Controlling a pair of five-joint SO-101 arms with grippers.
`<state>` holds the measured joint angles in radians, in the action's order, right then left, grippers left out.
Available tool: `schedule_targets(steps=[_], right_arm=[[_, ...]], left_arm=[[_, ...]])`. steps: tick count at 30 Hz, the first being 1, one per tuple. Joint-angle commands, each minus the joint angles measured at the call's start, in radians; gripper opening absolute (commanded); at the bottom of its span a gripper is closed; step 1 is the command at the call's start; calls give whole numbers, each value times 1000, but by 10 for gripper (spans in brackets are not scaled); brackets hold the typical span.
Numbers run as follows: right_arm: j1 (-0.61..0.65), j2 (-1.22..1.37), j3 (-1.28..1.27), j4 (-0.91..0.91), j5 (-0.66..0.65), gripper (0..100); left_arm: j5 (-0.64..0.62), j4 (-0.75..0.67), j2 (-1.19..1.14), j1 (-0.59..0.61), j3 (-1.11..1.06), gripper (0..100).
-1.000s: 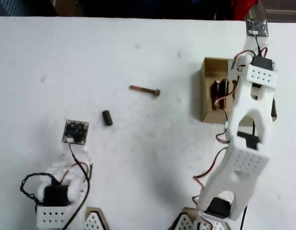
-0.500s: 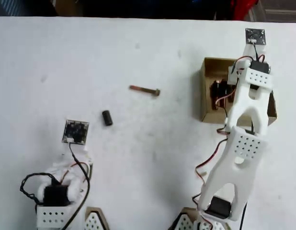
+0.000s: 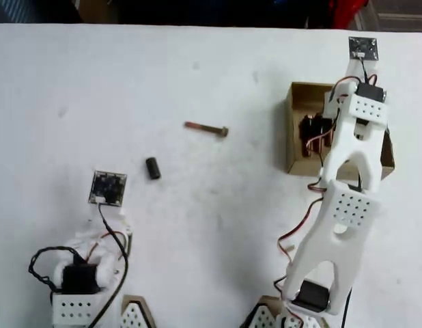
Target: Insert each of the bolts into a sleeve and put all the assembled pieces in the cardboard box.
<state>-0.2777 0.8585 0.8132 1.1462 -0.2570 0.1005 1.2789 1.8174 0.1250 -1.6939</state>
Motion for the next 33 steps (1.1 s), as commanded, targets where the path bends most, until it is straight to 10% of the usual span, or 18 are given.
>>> schedule_targets(steps=[1, 33], right_arm=[[16, -101, 83, 70, -12, 159], [297, -624, 140, 567, -3, 28]], left_arm=[[8, 5, 7, 5, 2, 26], [9, 3, 7, 108, 17, 27]])
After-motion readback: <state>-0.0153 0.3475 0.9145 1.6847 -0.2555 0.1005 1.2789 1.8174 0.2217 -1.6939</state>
